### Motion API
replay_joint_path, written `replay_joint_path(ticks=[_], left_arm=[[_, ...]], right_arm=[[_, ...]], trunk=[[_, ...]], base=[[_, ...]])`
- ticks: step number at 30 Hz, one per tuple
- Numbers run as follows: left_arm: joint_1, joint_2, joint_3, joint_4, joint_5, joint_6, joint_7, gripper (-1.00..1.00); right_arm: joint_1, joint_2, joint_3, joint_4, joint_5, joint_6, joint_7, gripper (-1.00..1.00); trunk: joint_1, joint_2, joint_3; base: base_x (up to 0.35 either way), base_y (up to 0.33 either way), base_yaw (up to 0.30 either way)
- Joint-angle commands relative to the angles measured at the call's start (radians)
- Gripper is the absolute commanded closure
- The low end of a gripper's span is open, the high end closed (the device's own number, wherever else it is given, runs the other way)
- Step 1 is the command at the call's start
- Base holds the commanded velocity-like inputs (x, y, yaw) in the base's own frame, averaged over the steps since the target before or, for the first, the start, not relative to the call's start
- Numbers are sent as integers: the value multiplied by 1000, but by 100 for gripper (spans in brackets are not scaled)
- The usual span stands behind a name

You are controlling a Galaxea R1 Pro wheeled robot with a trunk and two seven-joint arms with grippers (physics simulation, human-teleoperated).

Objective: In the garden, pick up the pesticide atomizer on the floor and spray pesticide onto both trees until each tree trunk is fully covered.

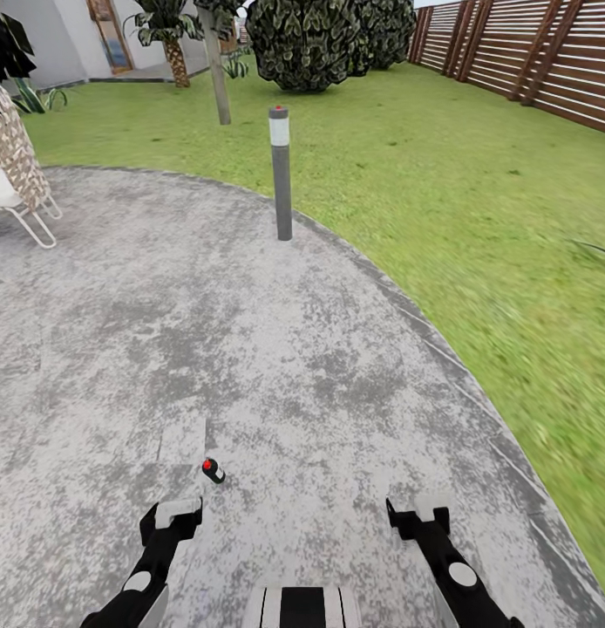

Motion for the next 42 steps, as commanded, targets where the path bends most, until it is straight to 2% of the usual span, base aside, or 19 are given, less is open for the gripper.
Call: replay_joint_path(ticks=[1,4,7,8,9,13,24,42], left_arm=[[1,0,0,0,0,0,0,-100],[1,-1,0,0,0,-1,0,-100],[1,-1,1,0,0,-1,0,-100],[2,-2,2,0,1,-1,0,-100],[2,-2,2,0,1,-1,0,-100],[2,-3,3,1,1,-1,0,-100],[2,-2,3,-1,1,-2,0,-100],[2,-3,6,-2,2,-4,2,-100]], right_arm=[[0,1,0,-18,0,1,0,-100],[0,1,0,-87,1,2,0,-100],[0,1,-1,-216,0,10,-2,-100],[0,1,0,-330,-1,14,-3,-100],[0,1,0,-352,-1,13,-3,-100],[1,0,1,-358,-2,11,-1,-100],[2,0,1,-301,-2,9,1,-100],[2,1,2,-285,-2,9,1,-100]], trunk=[[0,0,0],[0,0,0],[0,0,0],[0,0,0],[0,0,-4],[2,-1,-20],[2,-1,-20],[2,-1,-20]], base=[[0,0,0],[0,0,0],[0,0,0],[0,0,0],[0,0,0],[0,0,0],[12,-7,0],[42,-27,0]])
